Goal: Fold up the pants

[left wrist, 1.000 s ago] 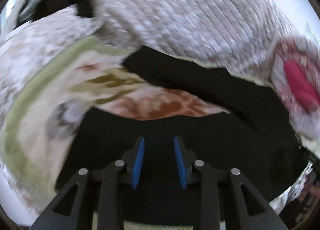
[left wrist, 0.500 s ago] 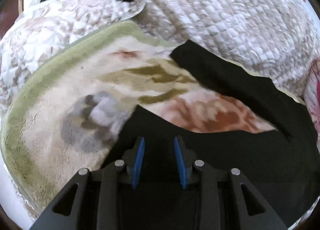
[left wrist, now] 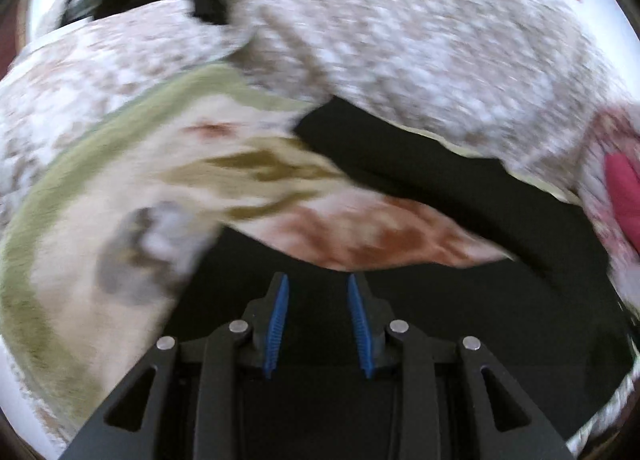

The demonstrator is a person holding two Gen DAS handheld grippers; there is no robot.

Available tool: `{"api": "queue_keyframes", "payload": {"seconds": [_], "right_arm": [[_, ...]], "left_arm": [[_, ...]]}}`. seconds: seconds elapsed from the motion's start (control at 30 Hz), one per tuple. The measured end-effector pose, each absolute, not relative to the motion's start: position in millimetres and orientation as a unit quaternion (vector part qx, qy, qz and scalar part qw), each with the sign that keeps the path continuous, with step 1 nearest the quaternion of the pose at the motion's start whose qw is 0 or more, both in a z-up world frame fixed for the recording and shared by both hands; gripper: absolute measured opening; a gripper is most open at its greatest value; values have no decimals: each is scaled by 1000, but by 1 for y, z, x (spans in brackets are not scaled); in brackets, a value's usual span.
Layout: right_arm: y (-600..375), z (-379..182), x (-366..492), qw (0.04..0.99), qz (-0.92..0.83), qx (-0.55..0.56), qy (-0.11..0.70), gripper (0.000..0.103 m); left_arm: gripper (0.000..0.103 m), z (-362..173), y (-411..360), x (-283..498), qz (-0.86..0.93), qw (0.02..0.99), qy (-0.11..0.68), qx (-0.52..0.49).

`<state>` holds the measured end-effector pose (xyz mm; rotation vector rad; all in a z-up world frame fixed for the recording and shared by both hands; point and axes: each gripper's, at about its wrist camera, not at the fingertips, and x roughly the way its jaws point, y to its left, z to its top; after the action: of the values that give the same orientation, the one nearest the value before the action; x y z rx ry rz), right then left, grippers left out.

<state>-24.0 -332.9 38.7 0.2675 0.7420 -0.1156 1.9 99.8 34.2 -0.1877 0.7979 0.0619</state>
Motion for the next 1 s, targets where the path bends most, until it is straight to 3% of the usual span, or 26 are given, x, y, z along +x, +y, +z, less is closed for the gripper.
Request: {"api": "queue_keyframes", "payload": {"seconds": [0.27,0.4,1.0], "right_arm": [[-279,27,-18,921,31,35,386,49],[-268,11,-12,905,40,8,424,49],[-265,14,-21,910,45,2,413,49]], "left_arm": [[35,19,23,-9,-80,906,414,-11],[47,12,8,-12,-91,904,418,19],[50,10,6,-16,-88,905,417,19]]}}
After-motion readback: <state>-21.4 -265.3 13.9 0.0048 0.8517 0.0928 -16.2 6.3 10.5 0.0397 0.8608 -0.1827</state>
